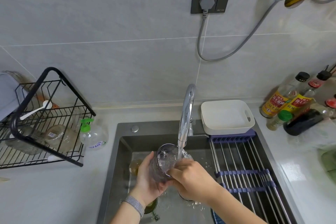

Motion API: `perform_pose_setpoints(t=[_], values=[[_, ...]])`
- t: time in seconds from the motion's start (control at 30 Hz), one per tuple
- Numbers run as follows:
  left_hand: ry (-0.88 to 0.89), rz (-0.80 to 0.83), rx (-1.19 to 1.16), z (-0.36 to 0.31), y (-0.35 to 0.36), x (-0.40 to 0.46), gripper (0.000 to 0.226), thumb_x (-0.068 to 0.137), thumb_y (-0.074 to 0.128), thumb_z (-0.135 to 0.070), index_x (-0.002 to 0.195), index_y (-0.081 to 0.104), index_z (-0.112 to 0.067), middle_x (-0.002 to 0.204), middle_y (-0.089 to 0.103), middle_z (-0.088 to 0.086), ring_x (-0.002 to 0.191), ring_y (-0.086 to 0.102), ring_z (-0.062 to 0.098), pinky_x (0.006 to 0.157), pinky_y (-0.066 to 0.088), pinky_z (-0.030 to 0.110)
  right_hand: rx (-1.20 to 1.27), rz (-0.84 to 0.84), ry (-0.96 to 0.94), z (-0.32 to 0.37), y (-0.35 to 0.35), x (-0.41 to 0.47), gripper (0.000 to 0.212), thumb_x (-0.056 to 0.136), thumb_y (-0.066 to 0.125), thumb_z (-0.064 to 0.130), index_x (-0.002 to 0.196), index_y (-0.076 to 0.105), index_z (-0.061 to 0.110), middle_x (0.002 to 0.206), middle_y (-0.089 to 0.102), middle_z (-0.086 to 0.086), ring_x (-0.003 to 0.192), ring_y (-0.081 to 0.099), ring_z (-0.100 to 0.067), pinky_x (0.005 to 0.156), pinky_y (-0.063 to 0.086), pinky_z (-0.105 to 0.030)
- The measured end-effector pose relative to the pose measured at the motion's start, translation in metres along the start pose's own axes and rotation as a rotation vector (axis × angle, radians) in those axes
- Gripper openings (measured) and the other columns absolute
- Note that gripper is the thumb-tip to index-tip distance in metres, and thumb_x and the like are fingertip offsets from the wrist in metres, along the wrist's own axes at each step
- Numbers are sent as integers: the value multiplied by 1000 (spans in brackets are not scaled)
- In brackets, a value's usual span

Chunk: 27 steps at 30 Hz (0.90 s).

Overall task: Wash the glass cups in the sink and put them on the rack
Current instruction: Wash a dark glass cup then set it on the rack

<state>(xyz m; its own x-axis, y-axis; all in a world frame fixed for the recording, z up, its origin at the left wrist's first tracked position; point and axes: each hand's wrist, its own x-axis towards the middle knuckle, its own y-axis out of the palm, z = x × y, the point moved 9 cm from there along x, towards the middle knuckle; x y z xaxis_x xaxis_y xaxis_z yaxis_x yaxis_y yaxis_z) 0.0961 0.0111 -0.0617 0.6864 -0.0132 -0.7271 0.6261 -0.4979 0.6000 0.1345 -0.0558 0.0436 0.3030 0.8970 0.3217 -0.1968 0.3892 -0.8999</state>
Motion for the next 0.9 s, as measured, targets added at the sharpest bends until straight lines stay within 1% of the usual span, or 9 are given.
perform_pose_setpoints(t=[0.13,0.2,0.27,0.4,0.53,0.6,0.7,0.77,0.9], values=[[90,0,-62,-4,2,-2,42,86,56,-42,100,65,-4,83,63,11,42,45,14,32,31,17,-3,-106,242,-5,-7,5,31,78,55,42,59,48,18,46,50,5,43,47,-19,40,36,-20],[92,-19,-30,-4,1,-1,39,81,61,-40,94,69,-4,81,63,9,42,43,11,31,28,16,0,-156,305,-6,-10,4,34,75,54,42,55,44,18,43,47,6,40,46,-18,37,30,-19],[69,-18,33,-2,0,1,45,80,63,-44,96,71,-3,84,64,9,47,48,13,33,28,16,1,-178,259,-2,-10,3,36,78,55,43,55,43,18,45,49,6,41,47,-17,40,30,-22],[-18,-29,119,5,-9,7,69,75,70,-57,114,69,-1,103,65,12,72,52,19,49,35,21,41,-138,67,3,-3,-3,39,88,63,43,64,51,16,52,54,3,50,50,-19,50,39,-24],[-37,-27,85,5,-1,3,63,79,63,-54,106,70,2,89,63,14,46,50,16,28,28,15,65,-96,-58,-6,-7,-9,23,91,62,40,88,66,17,72,69,6,72,60,-14,70,49,-21],[-27,-32,56,5,3,1,62,85,55,-54,107,70,3,89,66,15,44,53,18,27,30,15,53,-84,-49,-6,-6,-8,22,90,63,37,82,64,16,68,67,6,68,59,-16,68,47,-21],[5,-29,7,6,4,-1,63,86,53,-55,109,68,1,86,67,14,46,53,19,34,37,19,53,-74,64,-4,-3,-3,30,84,65,36,64,52,17,53,55,6,54,50,-16,54,40,-21],[37,0,0,4,8,-5,61,84,57,-53,107,70,2,91,68,16,60,59,24,46,48,26,119,-100,219,-9,-6,0,32,81,61,41,61,50,18,52,53,7,49,49,-15,49,36,-21],[81,-3,60,0,11,-10,57,86,53,-49,94,74,3,80,70,18,59,66,27,46,54,30,337,-116,480,-23,3,-8,34,82,50,52,74,62,20,71,68,8,66,60,-13,60,49,-26]])
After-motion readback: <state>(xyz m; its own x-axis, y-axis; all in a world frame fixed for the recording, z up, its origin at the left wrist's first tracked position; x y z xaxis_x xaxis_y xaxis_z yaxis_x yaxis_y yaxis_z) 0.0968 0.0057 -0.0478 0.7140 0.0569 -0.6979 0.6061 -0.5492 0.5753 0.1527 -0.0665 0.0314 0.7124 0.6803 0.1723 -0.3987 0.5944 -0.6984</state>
